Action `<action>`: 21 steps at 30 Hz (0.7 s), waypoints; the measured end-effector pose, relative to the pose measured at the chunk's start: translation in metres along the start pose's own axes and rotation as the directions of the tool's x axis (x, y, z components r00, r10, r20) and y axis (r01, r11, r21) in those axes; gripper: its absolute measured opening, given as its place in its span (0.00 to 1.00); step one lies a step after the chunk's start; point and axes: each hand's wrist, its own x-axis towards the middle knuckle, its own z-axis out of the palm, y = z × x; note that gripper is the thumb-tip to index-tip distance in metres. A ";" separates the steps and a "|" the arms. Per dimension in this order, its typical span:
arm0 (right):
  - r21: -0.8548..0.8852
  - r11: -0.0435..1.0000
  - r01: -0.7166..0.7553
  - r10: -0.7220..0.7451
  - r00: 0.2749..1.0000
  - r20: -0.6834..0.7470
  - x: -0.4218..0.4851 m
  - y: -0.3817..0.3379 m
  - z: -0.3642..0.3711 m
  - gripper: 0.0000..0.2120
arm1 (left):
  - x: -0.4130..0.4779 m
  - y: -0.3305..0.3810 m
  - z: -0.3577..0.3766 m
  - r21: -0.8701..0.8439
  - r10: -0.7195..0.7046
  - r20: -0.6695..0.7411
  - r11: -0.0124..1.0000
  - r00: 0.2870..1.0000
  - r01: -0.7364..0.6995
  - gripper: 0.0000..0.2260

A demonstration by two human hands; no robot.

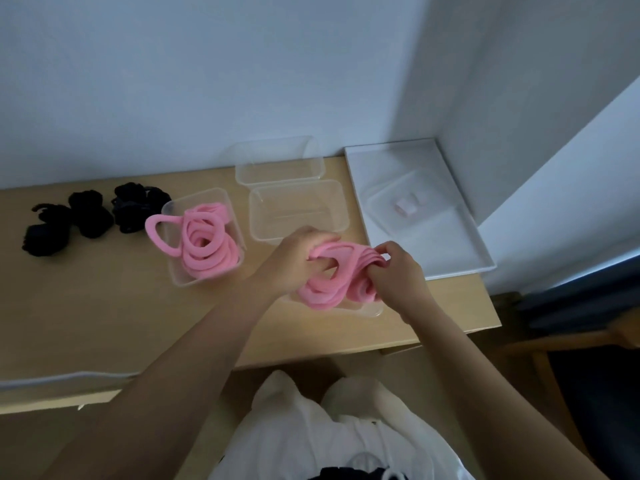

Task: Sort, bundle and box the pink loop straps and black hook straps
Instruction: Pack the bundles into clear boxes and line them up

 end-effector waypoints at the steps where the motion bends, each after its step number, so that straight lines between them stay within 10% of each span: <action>1: 0.000 1.000 -0.017 0.017 1.000 0.004 0.000 0.000 0.002 0.10 | 0.002 -0.003 0.001 0.045 0.042 0.033 0.998 0.999 -0.044 0.19; 21: -0.045 0.972 -0.232 0.232 0.973 -0.017 -0.004 -0.020 0.017 0.04 | 0.027 -0.019 -0.012 0.315 0.225 0.442 0.868 0.868 -0.385 0.15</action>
